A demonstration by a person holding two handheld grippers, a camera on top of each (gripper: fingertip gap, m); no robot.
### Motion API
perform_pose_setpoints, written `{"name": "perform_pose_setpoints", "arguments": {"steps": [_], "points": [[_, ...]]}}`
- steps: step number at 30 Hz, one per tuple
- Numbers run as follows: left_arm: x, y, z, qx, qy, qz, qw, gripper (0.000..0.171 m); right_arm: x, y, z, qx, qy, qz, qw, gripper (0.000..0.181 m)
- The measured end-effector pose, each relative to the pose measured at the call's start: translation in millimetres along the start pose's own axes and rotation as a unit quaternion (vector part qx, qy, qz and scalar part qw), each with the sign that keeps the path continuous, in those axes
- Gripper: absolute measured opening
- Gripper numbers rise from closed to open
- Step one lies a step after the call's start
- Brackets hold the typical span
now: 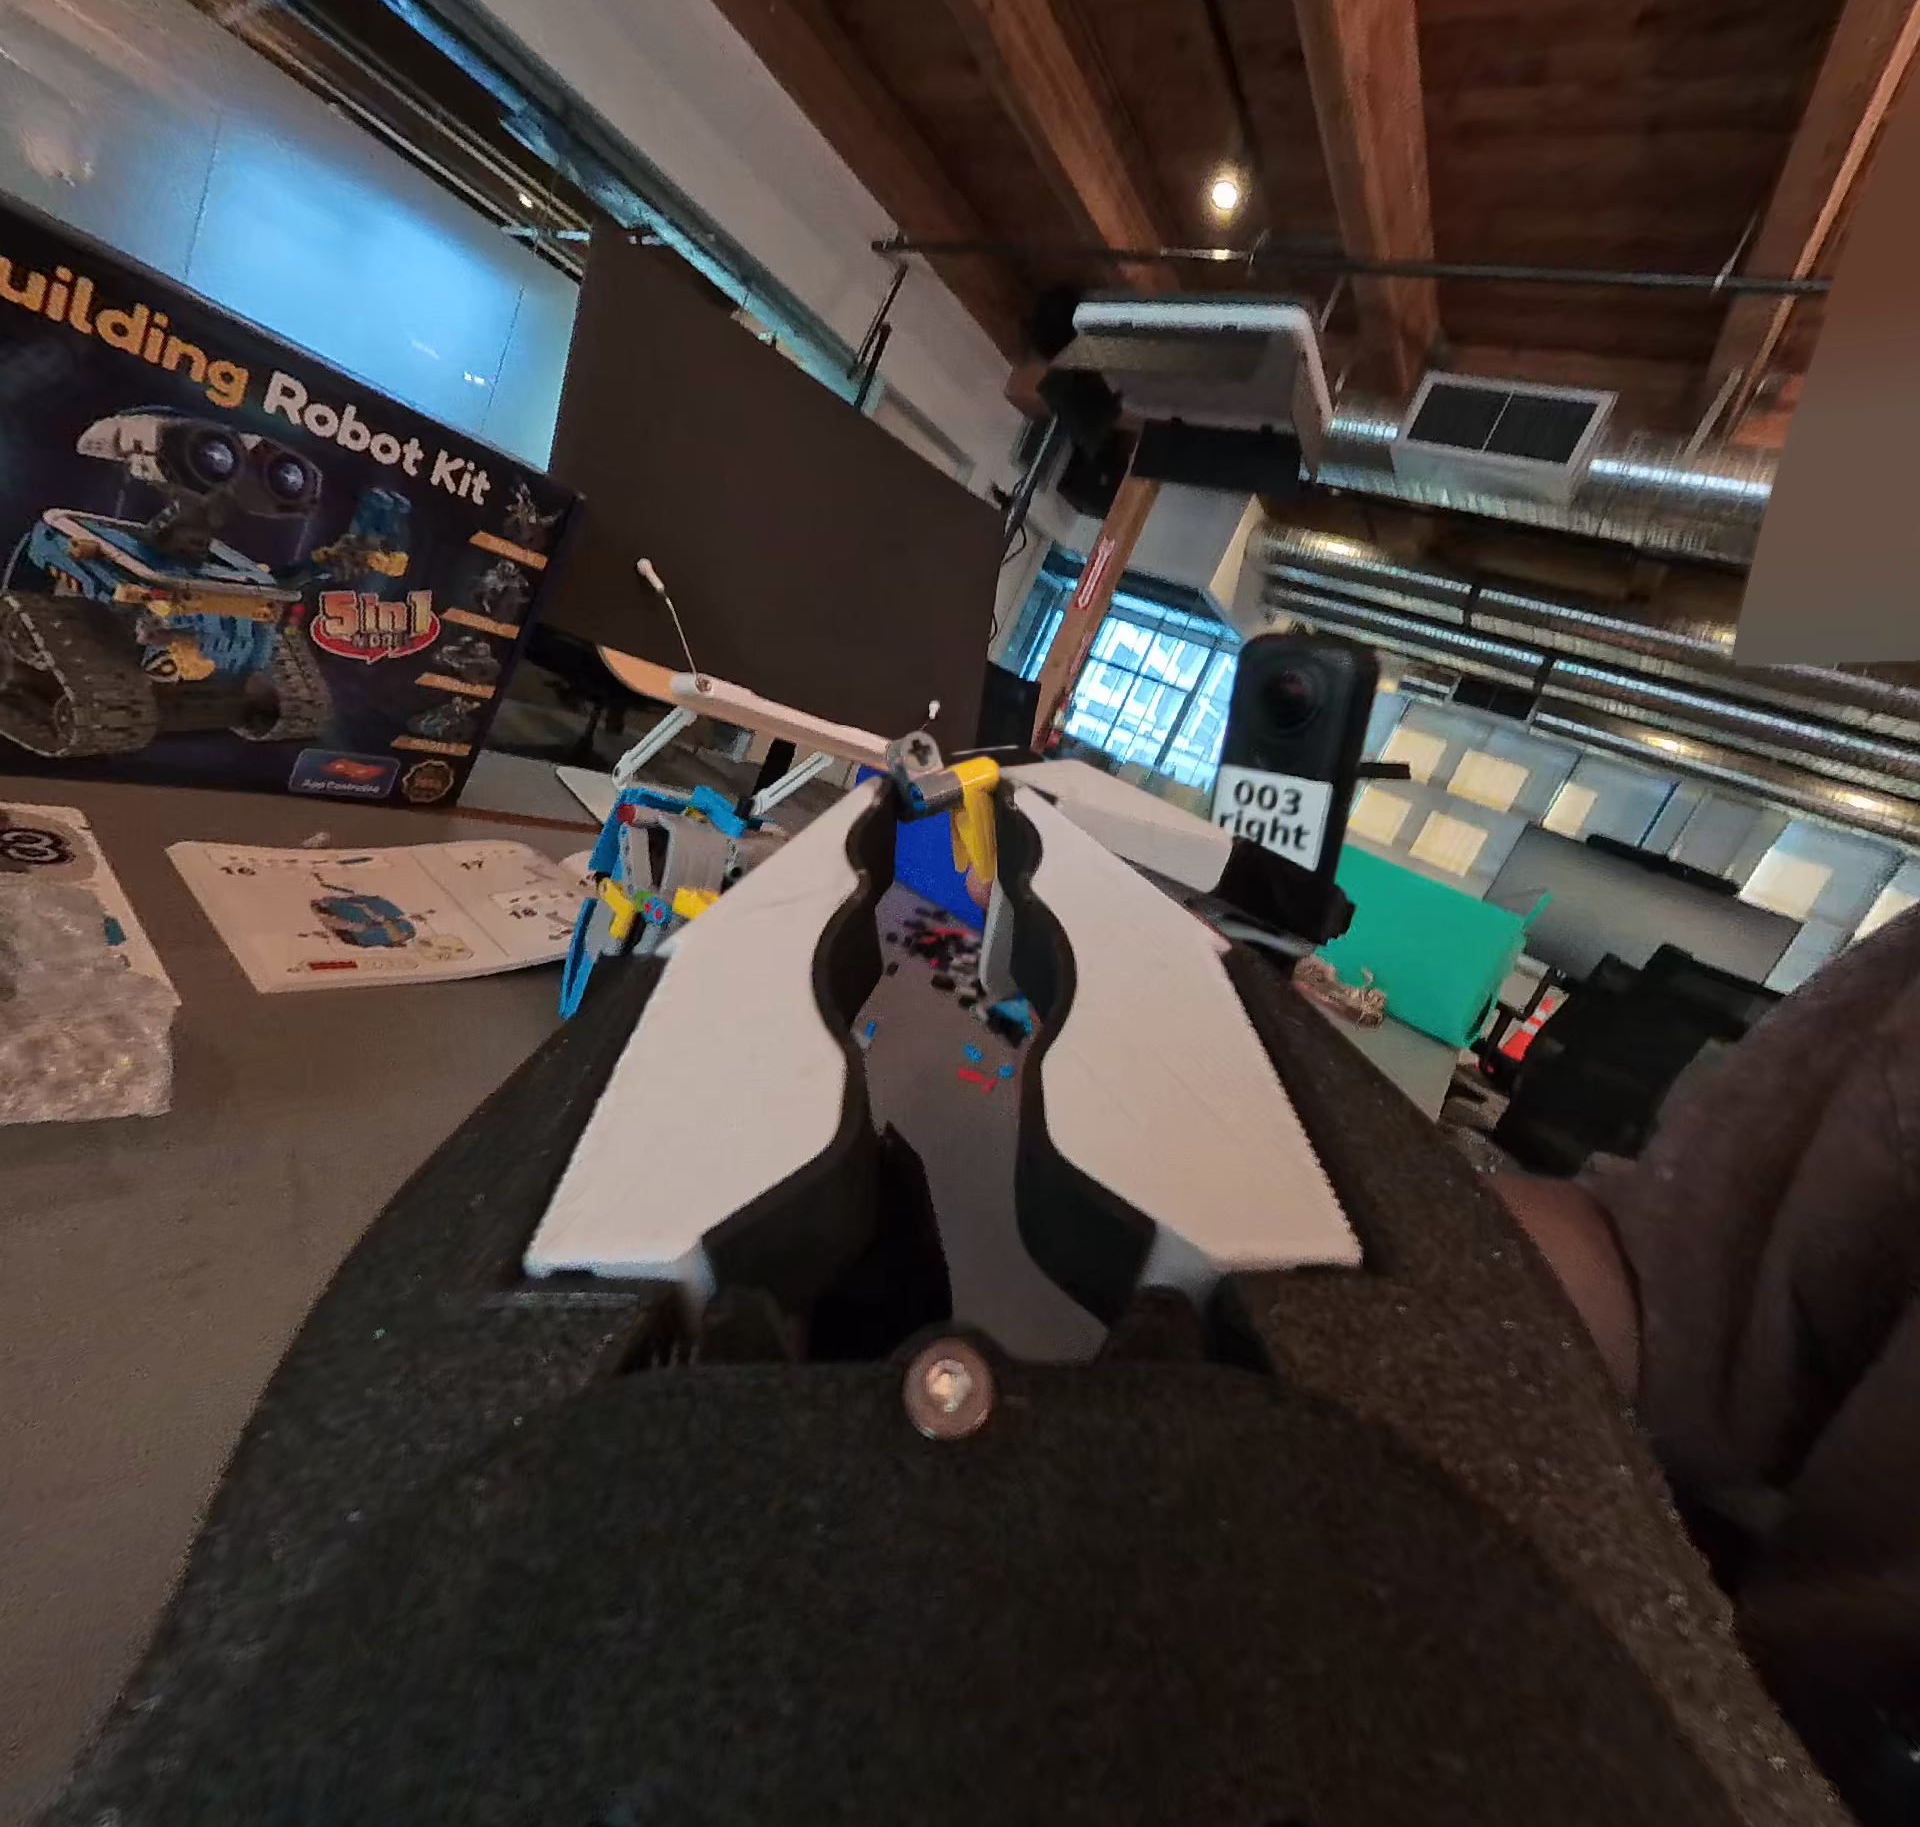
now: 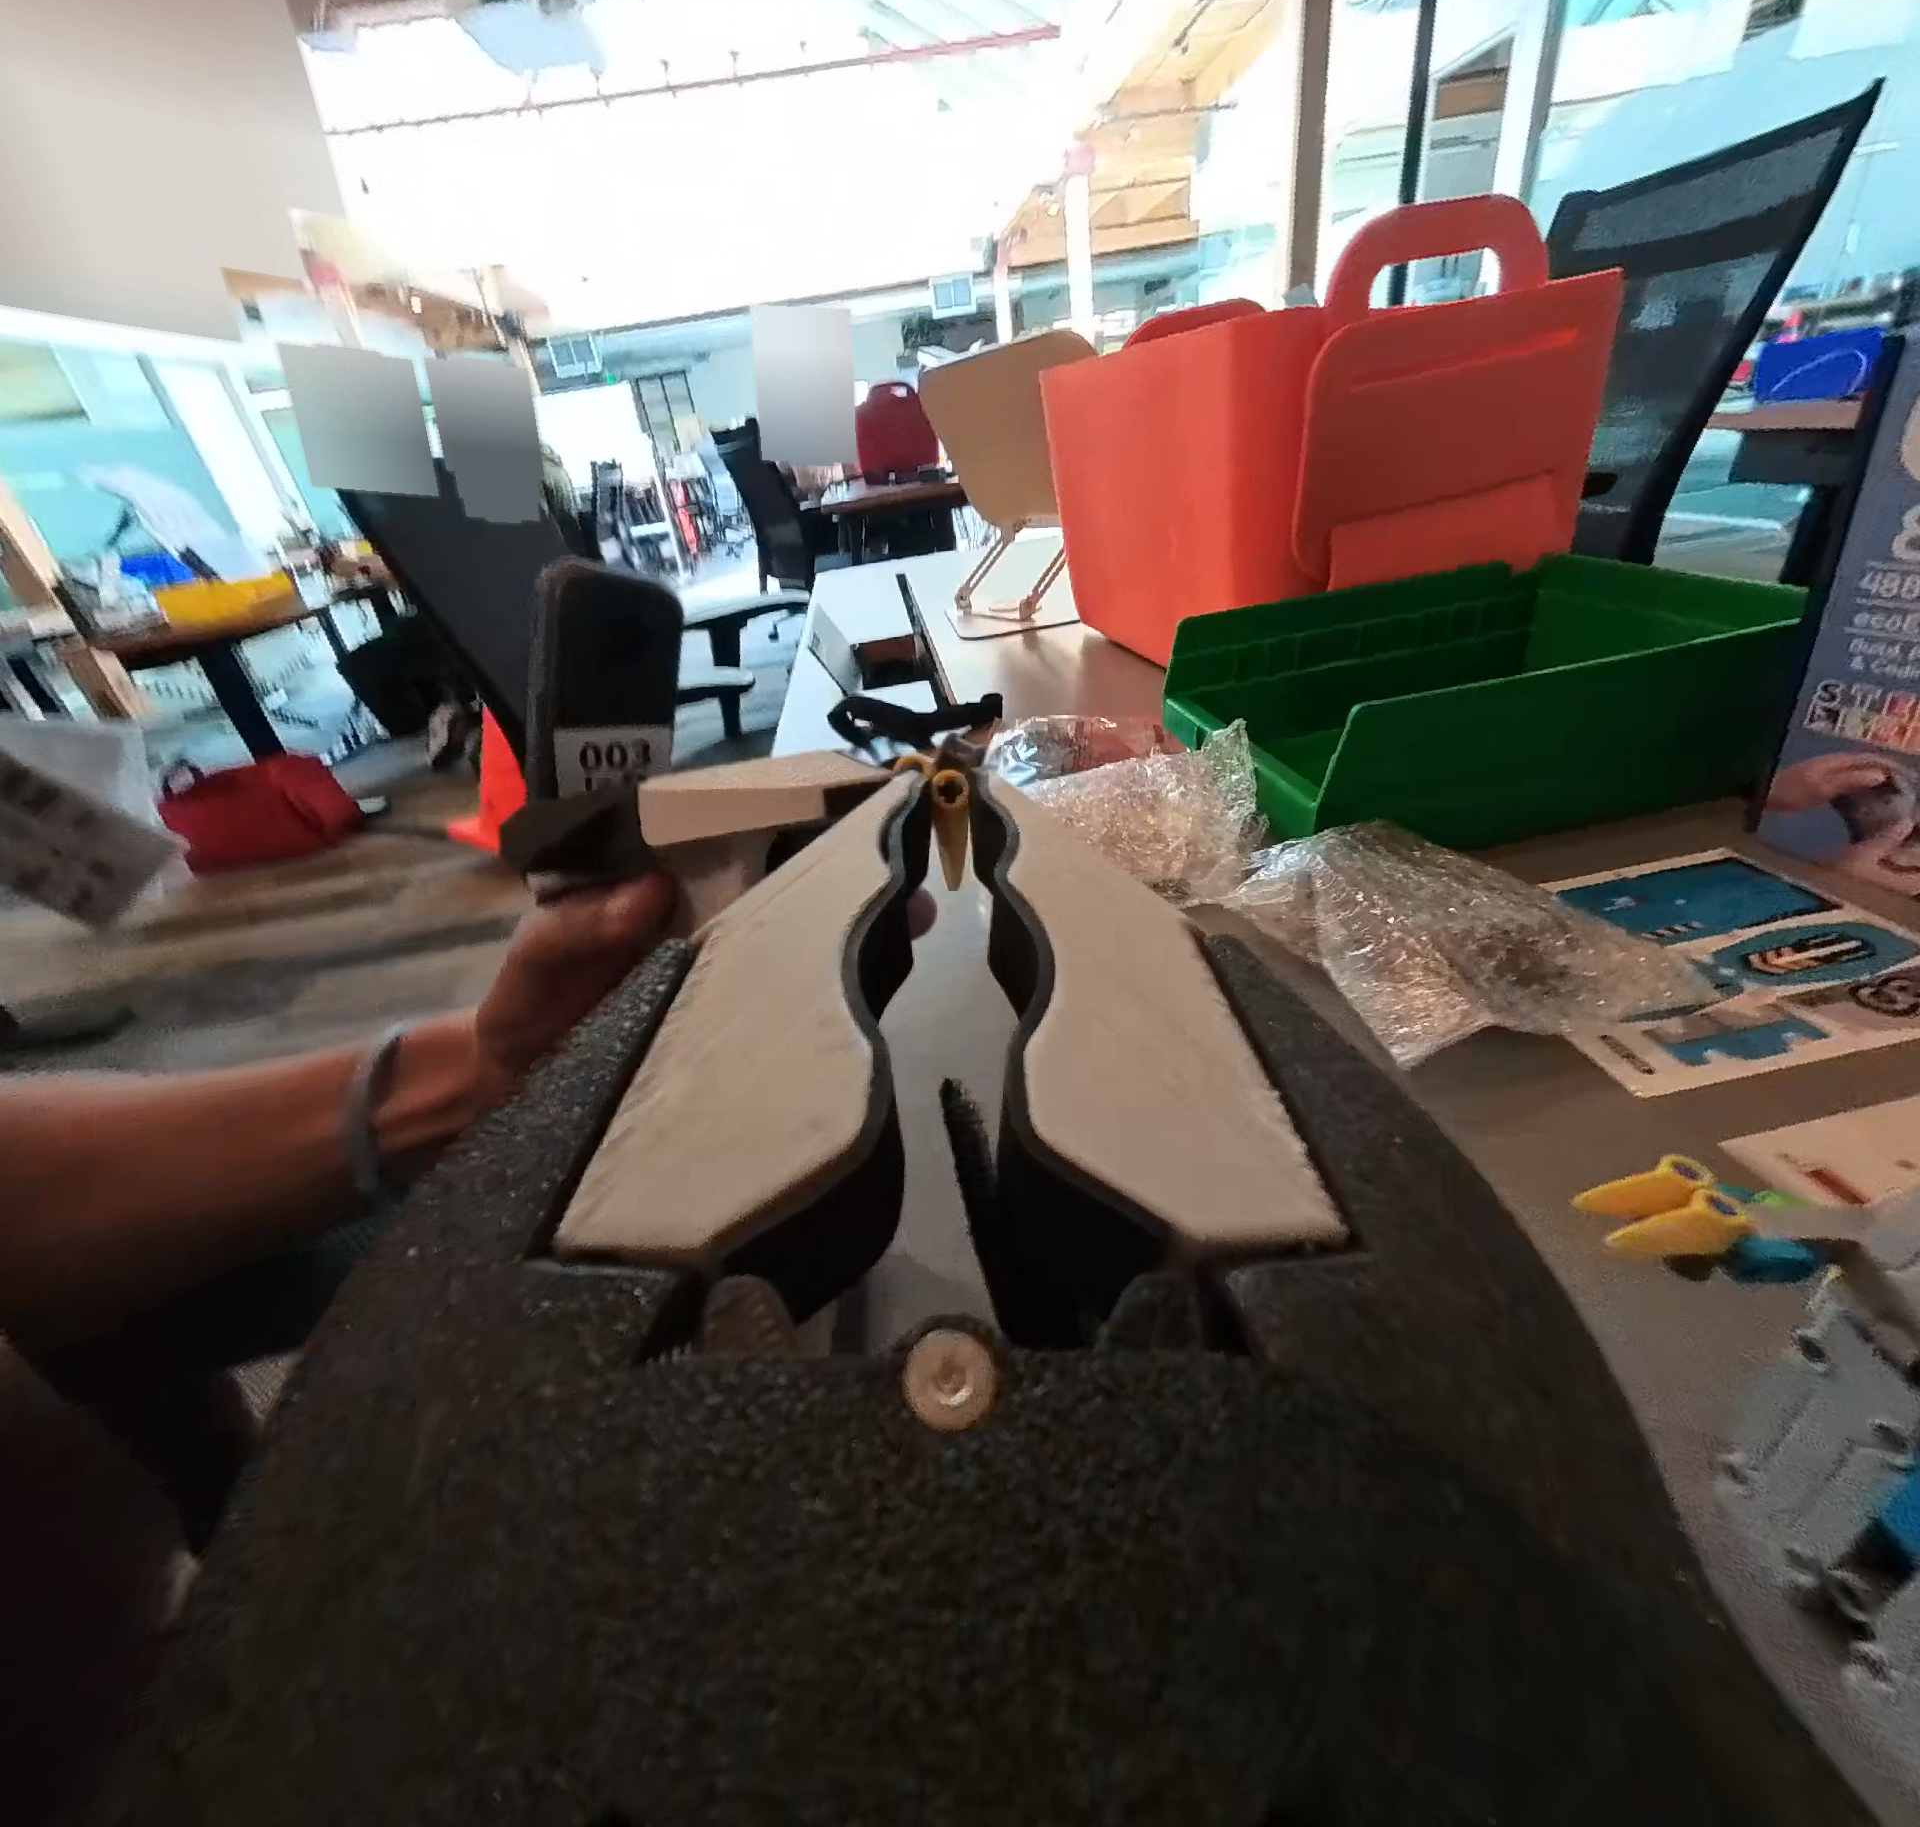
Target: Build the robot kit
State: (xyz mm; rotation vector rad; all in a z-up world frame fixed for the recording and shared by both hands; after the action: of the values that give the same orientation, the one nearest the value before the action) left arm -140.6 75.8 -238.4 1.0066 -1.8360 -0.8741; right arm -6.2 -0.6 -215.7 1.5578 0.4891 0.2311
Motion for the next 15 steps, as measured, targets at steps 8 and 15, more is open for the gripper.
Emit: {"name": "perform_pose_setpoints", "arguments": {"steps": [8,15], "points": [[7,0,-9,0.066,-0.010,0.036,0.997,0.018,-5,9,4,0.001,-0.019,-0.125,0.992,0.007],[43,-22,-35,0.084,0.000,-0.030,0.996,0.019,-6,31,46,-0.066,0.020,-0.122,0.990,0.007]]}}
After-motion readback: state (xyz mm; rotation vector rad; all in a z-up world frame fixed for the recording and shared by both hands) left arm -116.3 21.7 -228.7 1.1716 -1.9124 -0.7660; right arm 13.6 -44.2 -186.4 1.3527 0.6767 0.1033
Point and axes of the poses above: each gripper's, where its closed fingertips meet, z back along the fingers, y out of its top, x = y × z across the jaws, the point moved 9 cm from there along z, back along the fingers, and after that the axes turned 9 degrees about -y, right-handed, at the moved point
